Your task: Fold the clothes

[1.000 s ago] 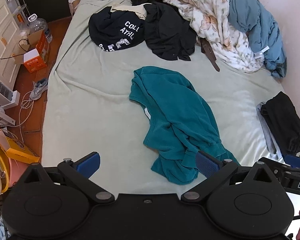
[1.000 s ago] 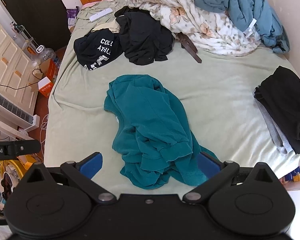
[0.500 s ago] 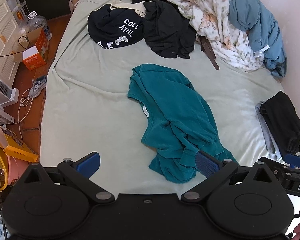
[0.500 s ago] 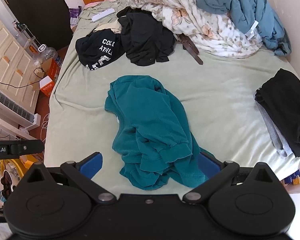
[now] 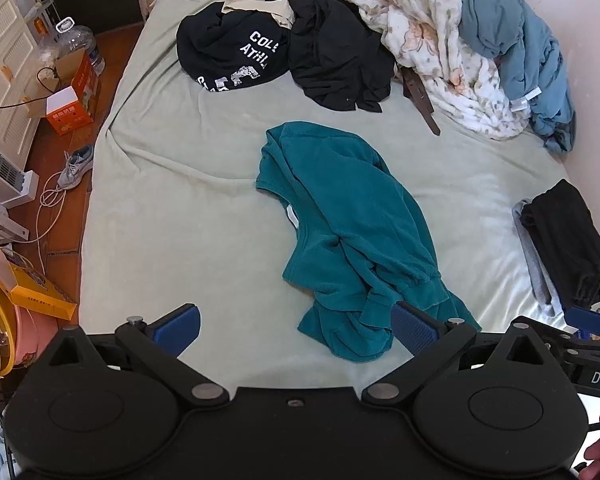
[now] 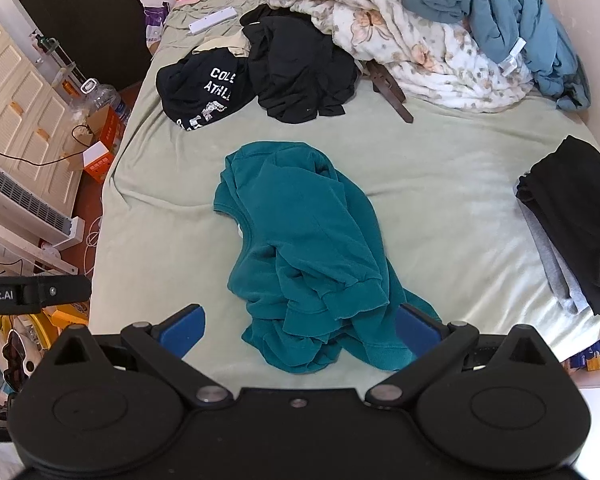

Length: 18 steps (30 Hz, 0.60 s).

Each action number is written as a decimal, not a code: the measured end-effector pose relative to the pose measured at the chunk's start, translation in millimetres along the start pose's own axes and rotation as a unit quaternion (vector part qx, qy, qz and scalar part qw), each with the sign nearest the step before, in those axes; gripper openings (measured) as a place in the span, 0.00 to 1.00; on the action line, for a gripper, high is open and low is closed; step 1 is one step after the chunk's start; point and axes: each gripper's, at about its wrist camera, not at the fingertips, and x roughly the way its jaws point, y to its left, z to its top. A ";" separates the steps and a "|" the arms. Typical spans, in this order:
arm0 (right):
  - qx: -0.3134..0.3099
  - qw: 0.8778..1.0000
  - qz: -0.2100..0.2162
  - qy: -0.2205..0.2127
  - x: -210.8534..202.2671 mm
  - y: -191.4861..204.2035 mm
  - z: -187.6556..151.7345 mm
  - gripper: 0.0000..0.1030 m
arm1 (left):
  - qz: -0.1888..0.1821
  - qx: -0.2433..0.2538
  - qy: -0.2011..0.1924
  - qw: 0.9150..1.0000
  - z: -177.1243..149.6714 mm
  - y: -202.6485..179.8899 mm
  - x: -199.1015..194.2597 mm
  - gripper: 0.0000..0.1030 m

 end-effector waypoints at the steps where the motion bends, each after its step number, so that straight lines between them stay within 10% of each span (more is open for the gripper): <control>1: 0.001 1.000 0.000 0.001 0.0 0.2 0.1 1.00 | 0.001 0.000 0.000 1.000 0.2 -0.2 0.1 1.00; 18: -0.011 1.000 0.013 0.008 8.5 -3.0 5.4 1.00 | 0.000 0.007 0.007 1.000 -0.1 -4.8 4.3 1.00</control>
